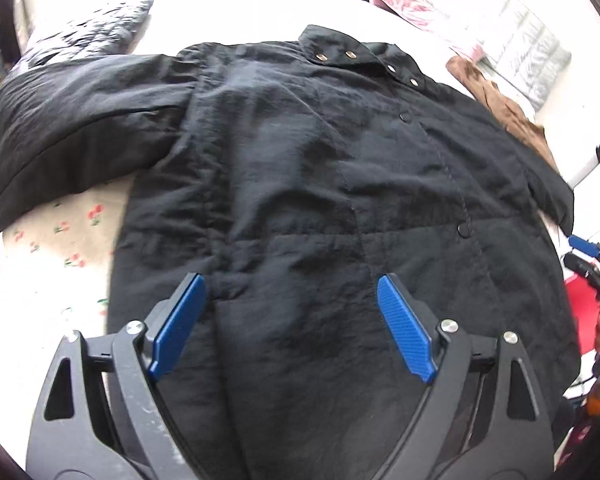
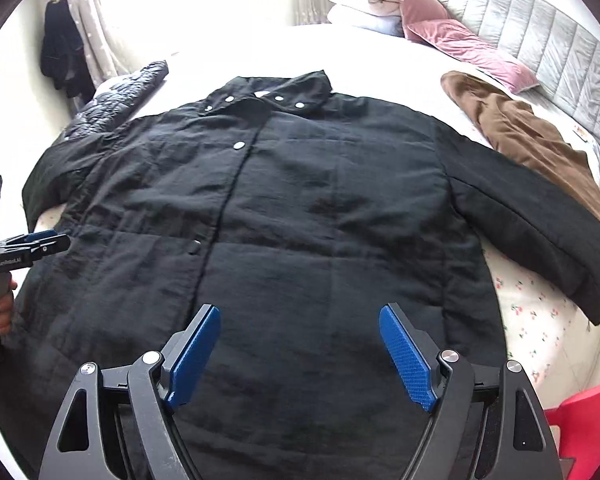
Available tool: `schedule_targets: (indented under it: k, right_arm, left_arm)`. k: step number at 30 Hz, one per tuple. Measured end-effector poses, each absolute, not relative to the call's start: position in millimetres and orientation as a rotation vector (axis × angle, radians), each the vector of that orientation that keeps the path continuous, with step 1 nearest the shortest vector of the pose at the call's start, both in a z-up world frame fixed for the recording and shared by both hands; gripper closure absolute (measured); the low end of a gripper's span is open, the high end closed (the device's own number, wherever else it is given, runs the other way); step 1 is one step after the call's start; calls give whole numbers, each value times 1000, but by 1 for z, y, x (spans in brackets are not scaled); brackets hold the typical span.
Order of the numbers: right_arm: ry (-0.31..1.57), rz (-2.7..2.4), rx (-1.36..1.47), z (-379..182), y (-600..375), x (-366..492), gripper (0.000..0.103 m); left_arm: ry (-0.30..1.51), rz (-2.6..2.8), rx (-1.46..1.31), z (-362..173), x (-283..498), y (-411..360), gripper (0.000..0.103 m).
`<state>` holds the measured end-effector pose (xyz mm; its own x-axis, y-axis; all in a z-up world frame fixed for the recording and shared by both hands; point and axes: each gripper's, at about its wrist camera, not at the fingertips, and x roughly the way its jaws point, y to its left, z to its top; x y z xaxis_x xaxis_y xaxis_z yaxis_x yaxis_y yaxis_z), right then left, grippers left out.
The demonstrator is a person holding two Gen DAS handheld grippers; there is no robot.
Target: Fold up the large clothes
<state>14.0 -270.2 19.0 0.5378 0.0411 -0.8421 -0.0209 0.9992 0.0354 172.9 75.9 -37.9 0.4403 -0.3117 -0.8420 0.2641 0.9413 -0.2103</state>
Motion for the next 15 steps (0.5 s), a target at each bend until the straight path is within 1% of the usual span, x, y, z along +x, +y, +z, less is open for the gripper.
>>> schedule_targets:
  k: [4, 8, 15]
  right_arm:
    - [970, 55, 1, 17, -235, 34, 20]
    - [964, 86, 22, 6, -222, 42, 20]
    - [1009, 61, 19, -18, -224, 44, 20]
  left_arm:
    - [1021, -288, -88, -23, 172, 117, 15]
    - [982, -187, -97, -13, 176, 174, 15]
    - [917, 45, -123, -24, 200, 309, 15]
